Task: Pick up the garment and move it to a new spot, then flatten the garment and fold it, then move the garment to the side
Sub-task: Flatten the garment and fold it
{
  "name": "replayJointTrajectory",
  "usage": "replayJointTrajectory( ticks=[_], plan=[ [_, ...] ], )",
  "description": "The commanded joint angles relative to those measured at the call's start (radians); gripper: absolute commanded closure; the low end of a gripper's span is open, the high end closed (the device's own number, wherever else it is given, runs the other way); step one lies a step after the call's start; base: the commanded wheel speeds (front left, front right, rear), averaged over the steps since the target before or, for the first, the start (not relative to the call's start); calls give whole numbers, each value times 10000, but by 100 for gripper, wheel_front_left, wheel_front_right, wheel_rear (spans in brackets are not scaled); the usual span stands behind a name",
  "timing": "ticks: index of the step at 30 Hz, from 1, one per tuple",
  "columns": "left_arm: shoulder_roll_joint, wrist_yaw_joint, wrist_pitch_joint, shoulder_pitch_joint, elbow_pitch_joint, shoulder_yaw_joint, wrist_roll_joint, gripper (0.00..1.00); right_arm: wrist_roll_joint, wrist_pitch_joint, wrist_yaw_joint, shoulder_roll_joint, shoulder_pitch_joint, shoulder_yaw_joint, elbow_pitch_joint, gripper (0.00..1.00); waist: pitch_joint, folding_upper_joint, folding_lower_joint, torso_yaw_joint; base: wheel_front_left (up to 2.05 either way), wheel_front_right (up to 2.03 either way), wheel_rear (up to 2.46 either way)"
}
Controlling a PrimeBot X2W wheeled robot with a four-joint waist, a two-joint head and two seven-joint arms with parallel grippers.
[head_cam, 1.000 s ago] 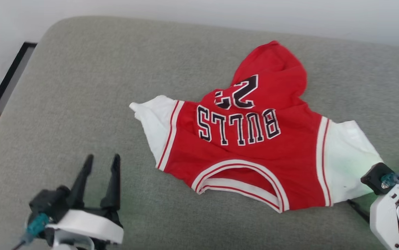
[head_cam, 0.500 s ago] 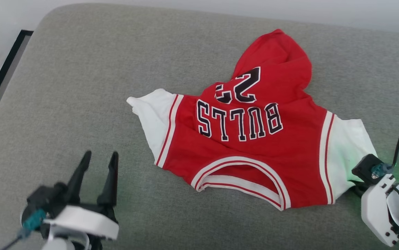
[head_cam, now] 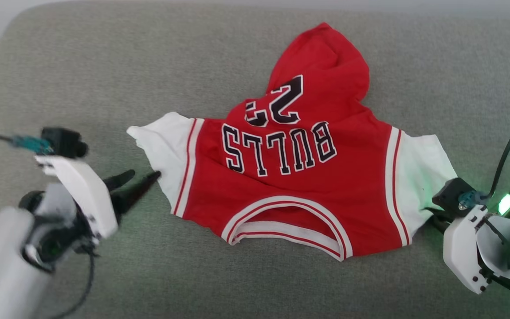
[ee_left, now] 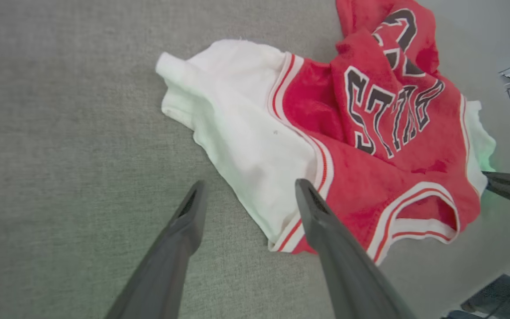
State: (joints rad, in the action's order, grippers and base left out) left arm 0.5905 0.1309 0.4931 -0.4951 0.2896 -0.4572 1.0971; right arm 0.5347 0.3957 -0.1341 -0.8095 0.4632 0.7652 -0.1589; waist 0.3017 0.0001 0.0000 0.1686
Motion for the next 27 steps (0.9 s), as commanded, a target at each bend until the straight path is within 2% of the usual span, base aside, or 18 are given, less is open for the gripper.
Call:
replayJointTrajectory(
  ticks=[1, 7, 15, 18, 19, 27],
  plan=[
    [-46, -10, 449, -367, 374, 104, 492, 0, -89, 43, 62, 118, 25, 130, -225, 100, 207, -1, 0, -127, 0, 0, 0],
    [-371, -9, 1624, -1275, 1698, 190, 1977, 0, -119, 126, 82, 166, 278, 202, -314, 100, 671, -1, 0, -333, 0, 0, 0],
    [-710, -16, 2304, -1614, 2748, -25, 2680, 2, -142, 236, 112, 163, 546, 241, -341, 100, 841, -1, 0, -484, 0, 0, 0],
    [-819, -16, 2408, -1565, 2702, 3, 3160, 93, -81, 199, 110, 181, 530, 233, -362, 100, 786, -1, 0, -510, 0, 0, 0],
    [-786, -16, 2407, -1522, 2722, 33, 3216, 100, -67, 175, 110, 177, 497, 224, -382, 100, 751, -1, 0, -513, 0, 0, 0],
    [-493, -14, 1757, -1397, 2499, 43, 3348, 100, 32, -245, 106, 300, 279, -218, -422, 100, 310, -1, 0, -570, 0, 0, 0]
  ],
)
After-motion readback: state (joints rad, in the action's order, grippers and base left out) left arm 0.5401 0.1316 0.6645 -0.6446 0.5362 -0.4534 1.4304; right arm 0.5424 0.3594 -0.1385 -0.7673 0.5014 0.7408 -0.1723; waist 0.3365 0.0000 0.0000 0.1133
